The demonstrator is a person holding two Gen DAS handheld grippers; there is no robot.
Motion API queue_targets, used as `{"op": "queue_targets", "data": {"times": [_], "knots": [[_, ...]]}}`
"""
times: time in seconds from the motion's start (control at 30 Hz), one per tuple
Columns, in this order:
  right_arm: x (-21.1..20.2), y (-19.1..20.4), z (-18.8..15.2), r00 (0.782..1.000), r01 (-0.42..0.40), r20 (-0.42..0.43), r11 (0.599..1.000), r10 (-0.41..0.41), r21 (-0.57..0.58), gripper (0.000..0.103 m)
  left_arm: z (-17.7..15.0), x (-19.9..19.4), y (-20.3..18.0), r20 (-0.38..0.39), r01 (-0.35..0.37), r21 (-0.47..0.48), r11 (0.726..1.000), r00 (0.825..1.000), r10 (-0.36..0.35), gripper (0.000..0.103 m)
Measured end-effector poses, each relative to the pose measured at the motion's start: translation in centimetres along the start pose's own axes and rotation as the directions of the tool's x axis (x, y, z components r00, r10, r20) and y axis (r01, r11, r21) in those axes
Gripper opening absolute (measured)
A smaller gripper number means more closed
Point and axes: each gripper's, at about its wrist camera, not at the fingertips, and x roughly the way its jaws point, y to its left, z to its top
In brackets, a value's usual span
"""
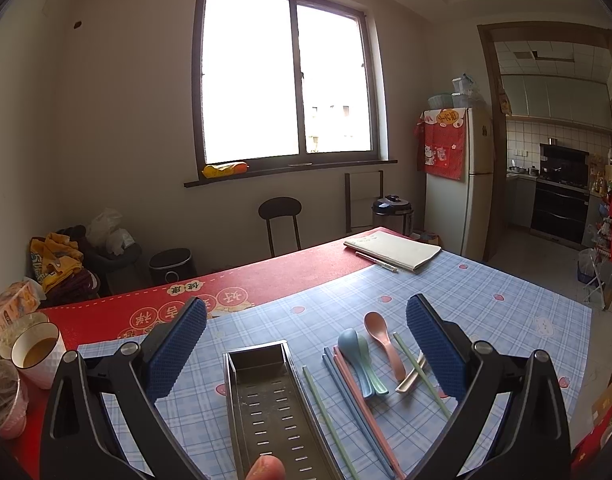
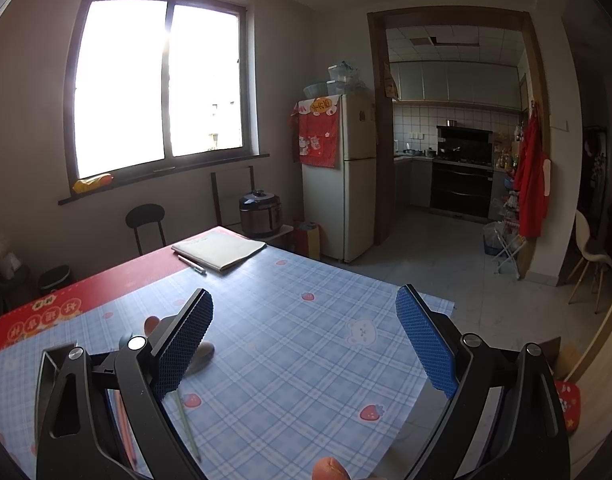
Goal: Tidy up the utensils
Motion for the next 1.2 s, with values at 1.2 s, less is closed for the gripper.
{"op": "queue_targets", "data": {"times": [1.2], "knots": [[-0.31, -0.28, 0.59, 1.0, 0.003, 0.006, 1.0, -0.003, 0.008, 0.09, 0.42, -0.37, 0.25, 0.006, 0.004, -0.002, 1.0, 1.0, -0.004, 0.098]]}}
